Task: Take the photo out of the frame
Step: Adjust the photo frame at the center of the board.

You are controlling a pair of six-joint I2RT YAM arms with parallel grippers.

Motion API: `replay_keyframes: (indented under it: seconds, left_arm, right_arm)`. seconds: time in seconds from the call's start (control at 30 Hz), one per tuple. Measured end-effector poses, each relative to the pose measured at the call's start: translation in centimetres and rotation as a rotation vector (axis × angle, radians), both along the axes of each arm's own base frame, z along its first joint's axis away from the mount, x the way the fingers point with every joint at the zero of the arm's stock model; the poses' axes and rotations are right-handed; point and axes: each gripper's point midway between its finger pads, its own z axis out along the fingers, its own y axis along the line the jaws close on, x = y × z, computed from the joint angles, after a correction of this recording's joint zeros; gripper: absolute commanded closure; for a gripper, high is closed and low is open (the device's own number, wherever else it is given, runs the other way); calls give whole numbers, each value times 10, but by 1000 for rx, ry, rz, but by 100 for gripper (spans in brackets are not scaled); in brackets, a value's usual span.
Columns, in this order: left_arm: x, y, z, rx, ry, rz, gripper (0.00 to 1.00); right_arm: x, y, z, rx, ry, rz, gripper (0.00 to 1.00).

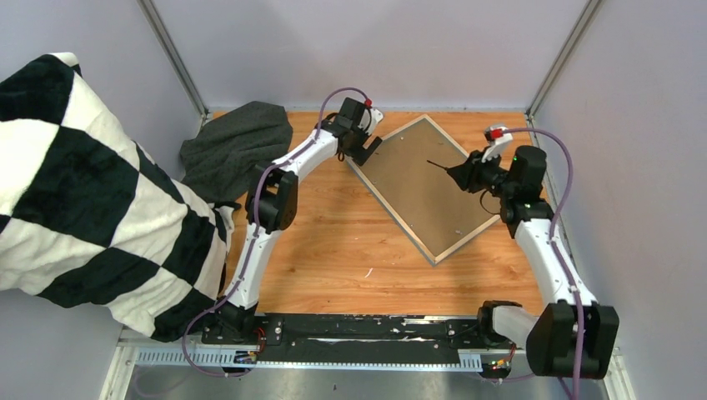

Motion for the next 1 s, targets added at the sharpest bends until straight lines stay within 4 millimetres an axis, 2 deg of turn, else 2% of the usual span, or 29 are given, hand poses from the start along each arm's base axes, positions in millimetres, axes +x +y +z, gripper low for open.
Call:
replay_keyframes:
  seconds: [0.17,0.37,0.43,0.53,0.7,0.87,1.0]
  left_arm:
    - [-14,-11,-12,-166,147,32,0]
    - [-38,-10,-29,-329,311,59,2]
    - [-40,-14,-29,-371,329,57,4]
    - [-43,-21,-29,-408,345,52,8]
    - [-45,-28,-26,-451,362,51,23]
    - [-48,-31,-27,-474,384,55,22]
    - [-47,-31,-28,-471,383,63,21]
  right_arm:
    - [15,37,-26,0,58,59,100]
    - [35,66,-60,19,158,67,100]
    - [41,75,-72,31,189,66,100]
    - [48,85,-87,51,221,65,100]
    - [59,97,-114,87,269,59,100]
    - [64,105,-135,114,313,57,100]
    - [64,107,-133,121,283,63,100]
